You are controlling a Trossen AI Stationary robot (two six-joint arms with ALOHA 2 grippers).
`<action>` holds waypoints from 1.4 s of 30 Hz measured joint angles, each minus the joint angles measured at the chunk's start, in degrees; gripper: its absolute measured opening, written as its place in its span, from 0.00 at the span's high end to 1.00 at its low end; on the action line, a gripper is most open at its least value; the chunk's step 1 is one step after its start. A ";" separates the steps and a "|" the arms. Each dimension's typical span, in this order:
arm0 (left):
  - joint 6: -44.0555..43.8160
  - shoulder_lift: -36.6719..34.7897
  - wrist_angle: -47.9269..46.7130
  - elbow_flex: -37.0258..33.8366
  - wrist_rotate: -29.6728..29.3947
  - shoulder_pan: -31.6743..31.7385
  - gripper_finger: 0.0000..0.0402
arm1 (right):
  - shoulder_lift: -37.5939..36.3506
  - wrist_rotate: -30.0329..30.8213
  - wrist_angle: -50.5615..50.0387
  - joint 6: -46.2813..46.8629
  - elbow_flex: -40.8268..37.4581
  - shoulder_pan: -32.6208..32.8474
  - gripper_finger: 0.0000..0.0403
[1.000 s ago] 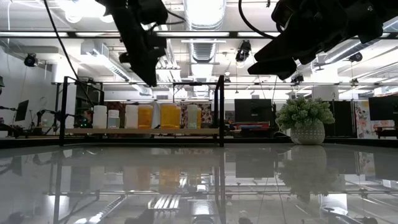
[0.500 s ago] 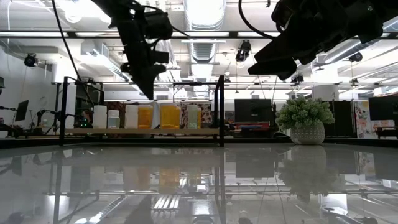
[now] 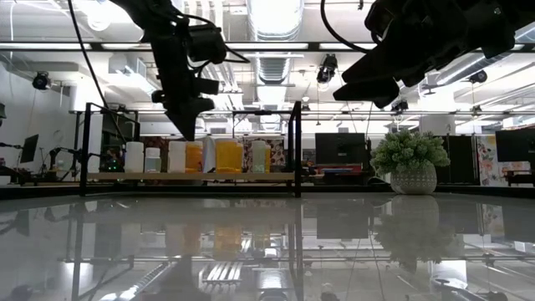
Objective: Pick and place medicine bottles onto shelf by color
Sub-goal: Put the orange pill bottle on the shelf, then put the transparent pill bottle on the shelf
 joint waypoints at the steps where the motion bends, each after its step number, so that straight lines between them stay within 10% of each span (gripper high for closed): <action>1: -0.08 -0.02 -0.30 -0.04 -0.02 0.00 1.00 | 0.00 0.00 0.00 0.00 0.00 -0.02 0.39; 26: -1.43 -1.85 -1.95 3.46 -3.47 -0.89 1.00 | -0.57 -2.10 -1.38 2.75 0.00 -0.02 0.39; 42: 1.92 -10.73 19.34 1.98 -3.65 -29.59 1.00 | -3.58 -12.52 -35.43 18.93 11.93 4.33 0.39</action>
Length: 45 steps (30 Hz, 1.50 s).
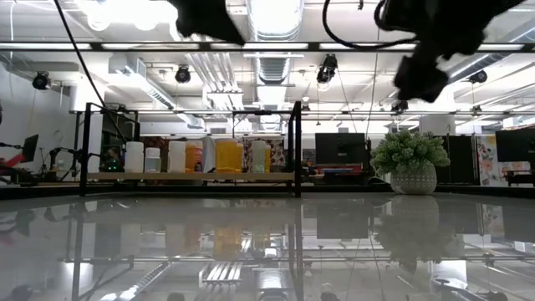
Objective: Pick and place medicine bottles onto shelf by color
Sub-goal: Put the transparent pill bottle on the shelf
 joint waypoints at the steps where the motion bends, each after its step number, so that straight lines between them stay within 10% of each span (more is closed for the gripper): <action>1: 0.95 0.00 1.43 -0.10 0.00 -1.85 1.00 | 0.16 0.03 -3.37 1.71 1.30 0.96 0.39; 11: 7.46 0.17 10.64 -0.08 -0.25 -13.84 1.00 | 0.22 -0.21 -38.96 39.94 9.74 14.39 0.39; 19: 8.71 0.20 11.45 -0.08 -0.50 -14.34 1.00 | 0.98 -0.13 -40.85 59.15 7.72 24.12 0.39; 37: 9.26 0.22 11.87 -0.08 -0.92 -14.29 1.00 | 12.09 -1.22 -34.77 59.15 5.82 26.42 0.39; 45: 9.23 0.22 11.87 -0.05 -1.09 -14.29 1.00 | 13.58 -1.49 -33.86 57.52 5.82 26.42 0.57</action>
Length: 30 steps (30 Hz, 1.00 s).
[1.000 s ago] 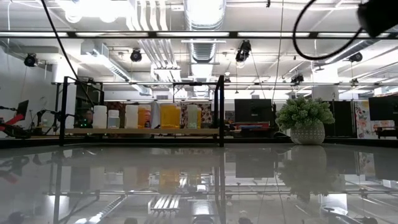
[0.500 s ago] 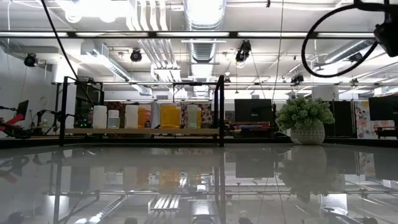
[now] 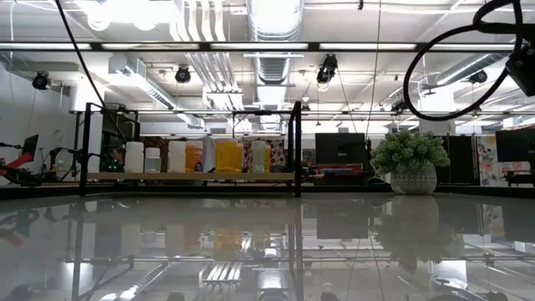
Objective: Pick and place medicine bottles onto shelf by color
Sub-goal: Put the transparent pill bottle on the shelf
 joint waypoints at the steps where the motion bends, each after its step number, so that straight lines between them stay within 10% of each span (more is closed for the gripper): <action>1: 0.00 0.00 0.00 0.00 0.00 0.00 1.00 | -0.17 0.05 0.17 -0.09 0.00 0.00 0.60; 12: 0.00 0.00 0.00 0.00 0.00 0.00 1.00 | -0.26 2.24 7.12 -7.72 0.98 -6.01 0.64; 30: -3.65 0.00 0.01 -0.61 0.02 -4.21 1.00 | 20.33 3.37 4.57 -62.66 30.68 -28.89 0.65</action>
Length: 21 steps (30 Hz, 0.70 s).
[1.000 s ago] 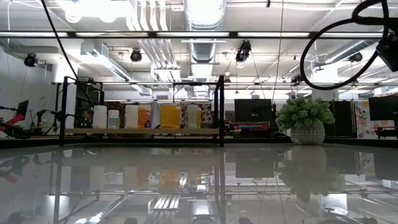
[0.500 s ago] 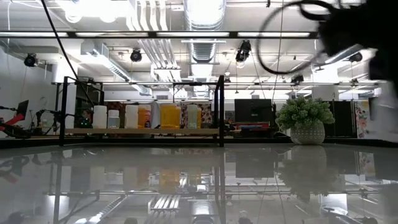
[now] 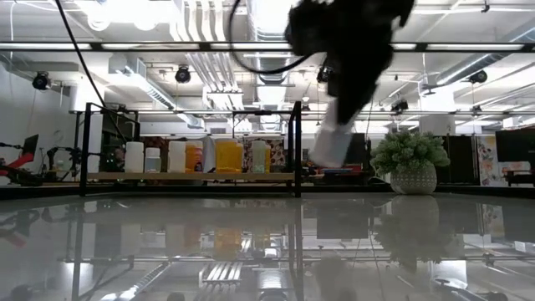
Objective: Pick and place medicine bottles onto shelf by color
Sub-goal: Put the transparent pill bottle on the shelf
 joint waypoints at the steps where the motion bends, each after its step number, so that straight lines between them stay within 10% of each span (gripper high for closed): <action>1: -0.03 0.01 -0.05 -0.19 0.00 -0.69 1.00 | 1.55 0.21 -0.37 -1.88 1.44 -0.60 0.65; 21: -2.73 -3.39 -0.01 -3.66 -7.79 -6.70 1.00 | 10.60 0.32 -2.09 -10.05 9.08 -5.54 0.58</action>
